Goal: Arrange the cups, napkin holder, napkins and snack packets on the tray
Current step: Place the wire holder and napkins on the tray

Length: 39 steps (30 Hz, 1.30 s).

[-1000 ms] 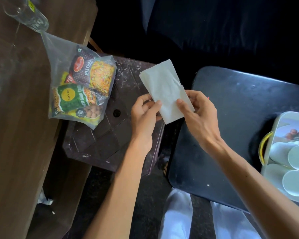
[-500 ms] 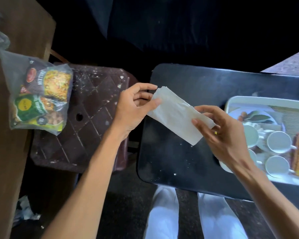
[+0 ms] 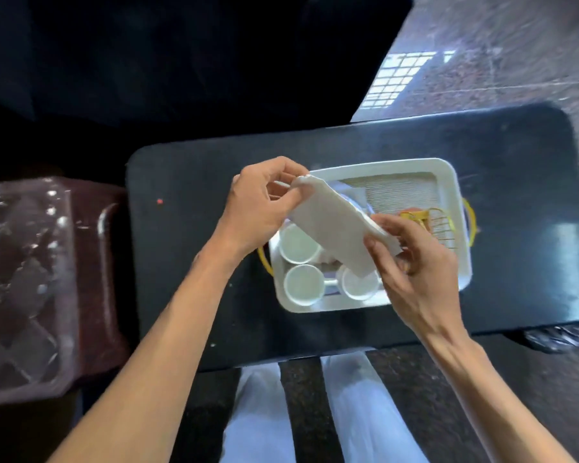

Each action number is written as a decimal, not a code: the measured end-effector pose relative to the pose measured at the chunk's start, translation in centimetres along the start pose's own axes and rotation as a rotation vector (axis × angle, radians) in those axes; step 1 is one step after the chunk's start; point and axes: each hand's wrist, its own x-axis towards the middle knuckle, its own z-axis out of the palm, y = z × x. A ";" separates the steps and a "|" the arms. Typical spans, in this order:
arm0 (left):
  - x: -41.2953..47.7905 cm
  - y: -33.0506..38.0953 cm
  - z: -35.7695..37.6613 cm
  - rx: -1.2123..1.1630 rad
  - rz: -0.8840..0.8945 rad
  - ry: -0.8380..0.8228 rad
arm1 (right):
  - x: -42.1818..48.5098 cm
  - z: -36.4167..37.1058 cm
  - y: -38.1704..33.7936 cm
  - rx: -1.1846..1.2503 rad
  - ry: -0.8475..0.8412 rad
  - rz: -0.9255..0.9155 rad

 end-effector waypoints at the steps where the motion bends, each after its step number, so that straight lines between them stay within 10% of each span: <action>1: 0.4 0.8 1.6 0.002 0.015 -0.012 | -0.2 -1.2 1.0 -0.011 0.033 0.026; 12: 5.0 7.7 14.9 0.185 0.315 -0.172 | -2.0 -8.8 7.4 -0.118 0.327 0.152; 39: 6.2 2.9 18.6 0.226 0.060 -0.410 | -2.7 -6.2 10.3 -0.300 0.179 0.209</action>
